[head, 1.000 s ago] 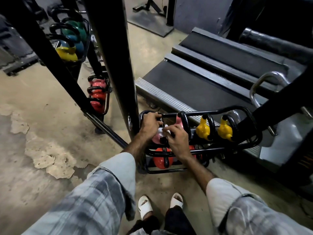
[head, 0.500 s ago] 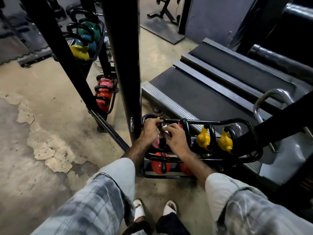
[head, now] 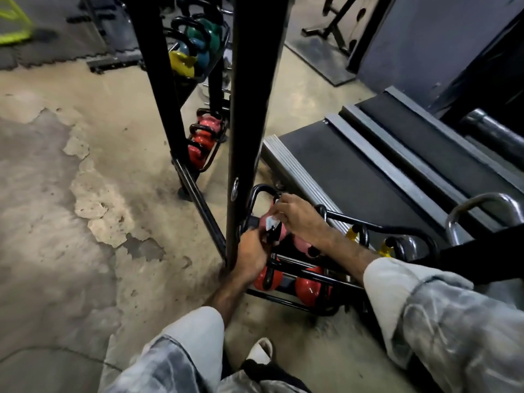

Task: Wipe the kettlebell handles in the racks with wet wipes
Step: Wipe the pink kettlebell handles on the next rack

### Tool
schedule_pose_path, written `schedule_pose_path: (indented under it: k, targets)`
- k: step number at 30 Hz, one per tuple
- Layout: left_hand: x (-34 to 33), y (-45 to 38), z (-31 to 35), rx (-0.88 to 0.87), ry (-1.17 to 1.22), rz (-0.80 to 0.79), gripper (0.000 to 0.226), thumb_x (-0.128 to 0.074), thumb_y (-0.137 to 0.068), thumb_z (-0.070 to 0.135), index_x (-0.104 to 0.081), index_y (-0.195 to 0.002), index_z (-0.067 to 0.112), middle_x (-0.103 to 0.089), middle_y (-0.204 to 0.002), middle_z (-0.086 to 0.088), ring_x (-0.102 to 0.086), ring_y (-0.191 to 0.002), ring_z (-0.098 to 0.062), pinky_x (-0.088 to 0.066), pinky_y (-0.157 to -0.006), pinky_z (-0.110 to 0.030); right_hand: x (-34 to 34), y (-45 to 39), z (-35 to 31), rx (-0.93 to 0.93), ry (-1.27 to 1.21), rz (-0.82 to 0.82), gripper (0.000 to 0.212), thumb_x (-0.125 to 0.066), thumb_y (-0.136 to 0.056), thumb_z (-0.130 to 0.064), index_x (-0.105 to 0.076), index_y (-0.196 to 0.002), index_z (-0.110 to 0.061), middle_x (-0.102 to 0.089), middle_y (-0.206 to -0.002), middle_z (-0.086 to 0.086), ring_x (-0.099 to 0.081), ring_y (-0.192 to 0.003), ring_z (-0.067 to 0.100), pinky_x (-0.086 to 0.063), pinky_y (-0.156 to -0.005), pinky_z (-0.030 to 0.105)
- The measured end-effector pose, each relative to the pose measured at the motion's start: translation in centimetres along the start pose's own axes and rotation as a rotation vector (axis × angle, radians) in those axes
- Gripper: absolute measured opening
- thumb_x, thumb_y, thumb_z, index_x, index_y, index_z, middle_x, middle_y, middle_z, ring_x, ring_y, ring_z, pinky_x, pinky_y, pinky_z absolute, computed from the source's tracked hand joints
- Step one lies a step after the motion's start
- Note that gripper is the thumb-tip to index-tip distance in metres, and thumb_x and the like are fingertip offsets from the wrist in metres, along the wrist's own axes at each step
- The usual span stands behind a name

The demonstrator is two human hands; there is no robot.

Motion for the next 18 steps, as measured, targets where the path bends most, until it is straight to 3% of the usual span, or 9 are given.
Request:
schedule_pose_path:
  k: [2, 5, 6, 8, 11, 13, 14, 16, 18]
  targets:
    - [-0.4, 0.3, -0.4, 0.003, 0.070, 0.037, 0.022, -0.080, -0.071, 0.010, -0.073, -0.090, 0.001, -0.056, -0.082, -0.003, -0.059, -0.073, -0.007, -0.040, -0.063, -0.003, -0.7, 0.2, -0.9, 0.213, 0.112, -0.113, 0.012, -0.063, -0.091, -0.021, -0.073, -0.097, -0.023, -0.062, -0.099, -0.001, -0.058, -0.088, 0.020, -0.054, -0.077, 0.035]
    - [-0.9, 0.8, -0.5, 0.012, 0.098, 0.052, 0.008, -0.067, -0.081, -0.006, -0.067, -0.088, -0.007, -0.054, -0.079, -0.006, -0.063, -0.058, 0.004, -0.047, -0.057, -0.005, -1.3, -0.8, -0.4, 0.373, 0.248, -0.266, 0.024, -0.049, -0.092, -0.023, -0.072, -0.100, -0.024, -0.064, -0.100, -0.003, -0.057, -0.093, 0.019, -0.053, -0.079, 0.035]
    - [-1.0, 0.8, -0.6, 0.041, 0.113, 0.067, 0.004, -0.061, -0.086, -0.003, -0.065, -0.088, -0.003, -0.056, -0.082, -0.008, -0.064, -0.058, 0.001, -0.051, -0.057, -0.009, -1.0, -1.6, 0.2, 0.335, 0.267, -0.280, 0.025, -0.047, -0.093, -0.022, -0.071, -0.100, -0.023, -0.065, -0.100, -0.003, -0.058, -0.094, 0.019, -0.054, -0.078, 0.038]
    - [-1.6, 0.4, -1.4, 0.033, 0.064, 0.073, 0.016, -0.070, -0.084, 0.018, -0.069, -0.096, 0.008, -0.063, -0.088, -0.004, -0.066, -0.070, -0.006, -0.054, -0.068, -0.016, -0.3, -3.3, 0.9, 0.247, 0.328, -0.304, 0.018, -0.056, -0.092, -0.015, -0.072, -0.100, -0.020, -0.066, -0.101, 0.000, -0.061, -0.093, 0.019, -0.055, -0.079, 0.040]
    - [-1.7, 1.0, -1.6, 0.077, 0.107, 0.091, 0.035, -0.081, -0.071, 0.033, -0.074, -0.097, 0.011, -0.070, -0.092, -0.006, -0.067, -0.084, -0.017, -0.054, -0.079, -0.028, -0.6, -3.8, -1.1, 0.315, 0.424, -0.501, 0.017, -0.058, -0.091, -0.017, -0.073, -0.099, -0.018, -0.070, -0.095, 0.003, -0.064, -0.084, 0.021, -0.054, -0.073, 0.036]
    - [-1.6, 1.3, -1.3, 0.058, 0.135, 0.125, 0.032, -0.081, -0.071, 0.034, -0.074, -0.091, 0.010, -0.070, -0.085, -0.002, -0.066, -0.079, -0.014, -0.052, -0.075, -0.026, -1.1, -3.4, -2.6, 0.345, 0.466, -0.670, 0.021, -0.056, -0.092, -0.023, -0.074, -0.095, -0.014, -0.070, -0.087, 0.006, -0.058, -0.068, 0.019, -0.048, -0.061, 0.032]
    - [-1.6, 1.3, -1.3, 0.082, 0.167, 0.120, 0.032, -0.081, -0.071, 0.034, -0.074, -0.090, 0.010, -0.069, -0.082, 0.002, -0.065, -0.078, -0.010, -0.049, -0.071, -0.018, -1.0, -3.6, -3.0, 0.339, 0.469, -0.722, 0.021, -0.056, -0.092, -0.026, -0.073, -0.093, -0.013, -0.070, -0.085, 0.006, -0.056, -0.064, 0.017, -0.047, -0.060, 0.031]
    - [-1.8, 1.1, -1.6, 0.123, 0.177, 0.092, 0.037, -0.080, -0.072, 0.037, -0.073, -0.098, 0.012, -0.069, -0.085, 0.006, -0.064, -0.082, -0.006, -0.042, -0.069, -0.008, -0.3, -4.7, -3.0, 0.319, 0.483, -0.769, 0.020, -0.058, -0.093, -0.028, -0.072, -0.099, -0.015, -0.069, -0.092, 0.003, -0.063, -0.076, 0.018, -0.053, -0.070, 0.032]
    - [-2.1, 0.8, -2.2, 0.147, 0.159, 0.070, 0.045, -0.077, -0.071, 0.045, -0.072, -0.104, 0.015, -0.073, -0.094, 0.005, -0.067, -0.089, -0.007, -0.047, -0.079, -0.014, -0.1, -5.9, -2.7, 0.299, 0.518, -0.812, 0.025, -0.057, -0.092, -0.028, -0.070, -0.110, -0.016, -0.068, -0.103, 0.002, -0.065, -0.093, 0.022, -0.052, -0.077, 0.031]
Point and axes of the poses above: each hand's wrist, its own y-axis away from the middle knuckle, its own x-axis out of the back of the hand, z = x × y, the point moved 5 cm from there along -y, towards the middle knuckle
